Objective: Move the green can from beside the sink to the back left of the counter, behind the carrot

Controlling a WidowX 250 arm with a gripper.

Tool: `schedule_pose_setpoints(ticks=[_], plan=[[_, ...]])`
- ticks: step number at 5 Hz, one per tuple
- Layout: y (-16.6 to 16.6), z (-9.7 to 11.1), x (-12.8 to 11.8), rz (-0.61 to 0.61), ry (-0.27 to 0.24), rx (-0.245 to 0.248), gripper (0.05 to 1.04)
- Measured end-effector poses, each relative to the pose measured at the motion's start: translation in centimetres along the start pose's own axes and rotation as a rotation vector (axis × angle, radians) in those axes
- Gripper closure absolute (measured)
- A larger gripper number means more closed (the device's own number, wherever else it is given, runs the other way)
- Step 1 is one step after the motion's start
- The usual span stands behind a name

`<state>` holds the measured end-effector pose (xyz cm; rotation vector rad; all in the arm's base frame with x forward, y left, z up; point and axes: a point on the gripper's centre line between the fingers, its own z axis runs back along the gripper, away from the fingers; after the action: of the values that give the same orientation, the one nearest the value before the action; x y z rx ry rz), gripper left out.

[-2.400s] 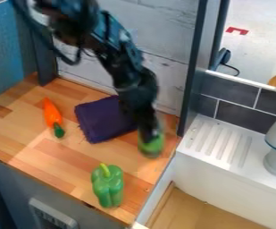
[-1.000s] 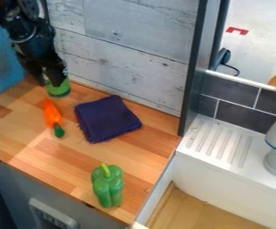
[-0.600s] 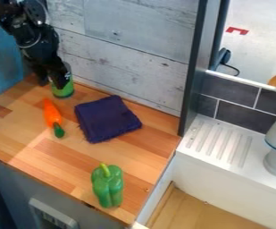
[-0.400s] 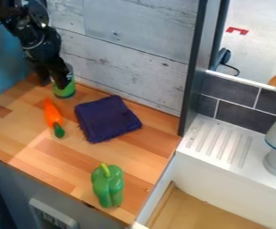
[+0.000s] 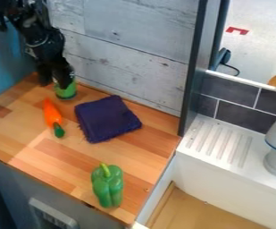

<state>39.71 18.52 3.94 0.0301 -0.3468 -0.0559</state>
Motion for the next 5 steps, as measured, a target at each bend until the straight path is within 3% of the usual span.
schedule_pose_setpoints(ticks=[2,3,5], plan=[[0.5,0.0,1.0,0.01,0.009,-0.007,0.211],[0.9,0.4,1.8,0.011,-0.009,0.003,0.095],[0.5,0.2,1.4,0.006,0.005,-0.004,0.087]])
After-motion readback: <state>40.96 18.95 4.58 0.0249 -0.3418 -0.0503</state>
